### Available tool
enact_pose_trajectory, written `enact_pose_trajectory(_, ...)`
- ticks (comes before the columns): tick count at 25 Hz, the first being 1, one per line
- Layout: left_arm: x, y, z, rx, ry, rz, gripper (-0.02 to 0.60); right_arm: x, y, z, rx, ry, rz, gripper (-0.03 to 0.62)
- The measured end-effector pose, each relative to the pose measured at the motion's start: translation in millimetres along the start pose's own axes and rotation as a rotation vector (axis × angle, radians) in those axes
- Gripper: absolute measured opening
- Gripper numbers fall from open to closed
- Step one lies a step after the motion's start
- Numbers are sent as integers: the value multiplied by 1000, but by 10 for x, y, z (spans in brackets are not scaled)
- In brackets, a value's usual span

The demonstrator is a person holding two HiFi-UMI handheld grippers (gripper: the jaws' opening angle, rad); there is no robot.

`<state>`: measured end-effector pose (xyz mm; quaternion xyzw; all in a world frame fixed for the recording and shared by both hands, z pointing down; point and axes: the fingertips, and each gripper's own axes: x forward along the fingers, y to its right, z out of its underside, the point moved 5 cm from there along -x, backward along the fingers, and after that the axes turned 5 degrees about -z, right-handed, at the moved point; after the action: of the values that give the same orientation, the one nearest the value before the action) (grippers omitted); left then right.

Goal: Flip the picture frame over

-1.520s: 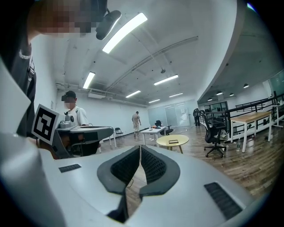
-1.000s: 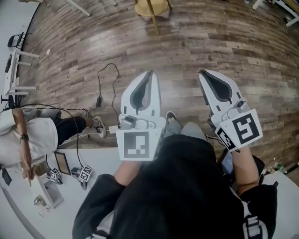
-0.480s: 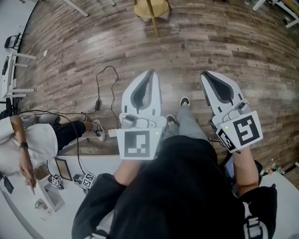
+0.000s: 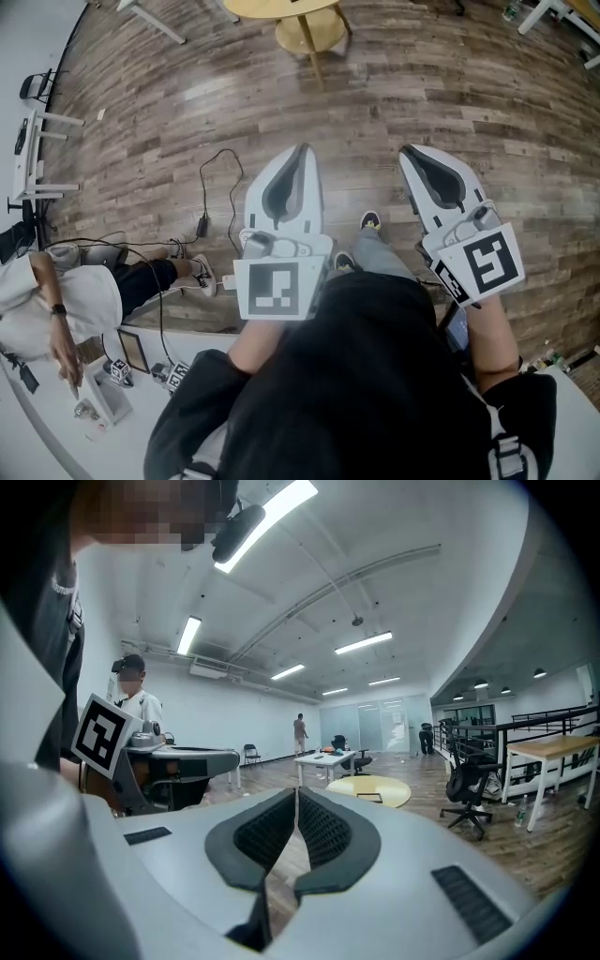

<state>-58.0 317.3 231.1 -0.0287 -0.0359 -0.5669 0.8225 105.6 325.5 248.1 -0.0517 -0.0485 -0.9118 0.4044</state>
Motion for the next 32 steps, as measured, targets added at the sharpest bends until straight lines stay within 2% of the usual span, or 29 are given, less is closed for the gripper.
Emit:
enact_pose_trajectory(5,381,117,-129,34,20,-15,23,76,442,-62,7,40,-3,25)
enact_pose_trajectory(10,651,223,-116,51,3,-32,23,149,715,-46,19,48,-28,25)
enact_pose_trajectory(18,1050,263,-136,45,-6,-18,23,291,1086,-11,50,46,-13,24)
enact_pose_trajectory(25,1477,-31,-88,29,-20,-14,23,742,1313,1,58,20,-11,24)
enact_pose_trajectory(32,2035,-627,-127,41,-1,-16,22,1477,1545,-119,43,4,-11,25)
